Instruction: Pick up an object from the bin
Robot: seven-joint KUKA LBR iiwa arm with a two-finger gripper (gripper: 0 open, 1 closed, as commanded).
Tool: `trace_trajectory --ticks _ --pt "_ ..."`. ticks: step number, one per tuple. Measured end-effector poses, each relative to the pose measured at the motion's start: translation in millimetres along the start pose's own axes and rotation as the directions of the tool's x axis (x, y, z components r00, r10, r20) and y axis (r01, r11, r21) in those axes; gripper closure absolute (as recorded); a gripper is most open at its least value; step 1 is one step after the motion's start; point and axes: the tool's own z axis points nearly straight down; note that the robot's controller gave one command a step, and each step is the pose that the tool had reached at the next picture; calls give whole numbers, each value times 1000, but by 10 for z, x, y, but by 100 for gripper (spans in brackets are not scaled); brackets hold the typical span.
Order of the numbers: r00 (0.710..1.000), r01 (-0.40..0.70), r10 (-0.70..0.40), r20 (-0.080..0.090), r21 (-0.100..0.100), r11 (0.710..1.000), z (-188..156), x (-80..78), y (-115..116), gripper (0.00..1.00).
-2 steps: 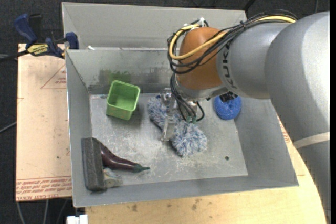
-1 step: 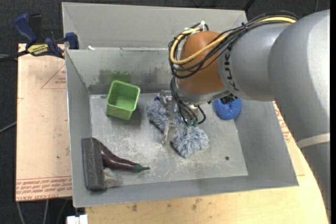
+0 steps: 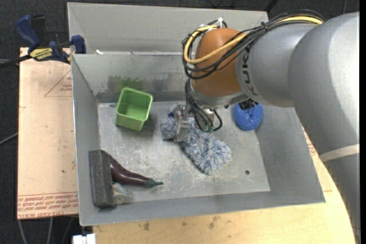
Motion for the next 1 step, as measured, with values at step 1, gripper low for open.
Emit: trace_trajectory --ticks 1 --pt "1000 0 0 0 0 1000 0 0 0 100"
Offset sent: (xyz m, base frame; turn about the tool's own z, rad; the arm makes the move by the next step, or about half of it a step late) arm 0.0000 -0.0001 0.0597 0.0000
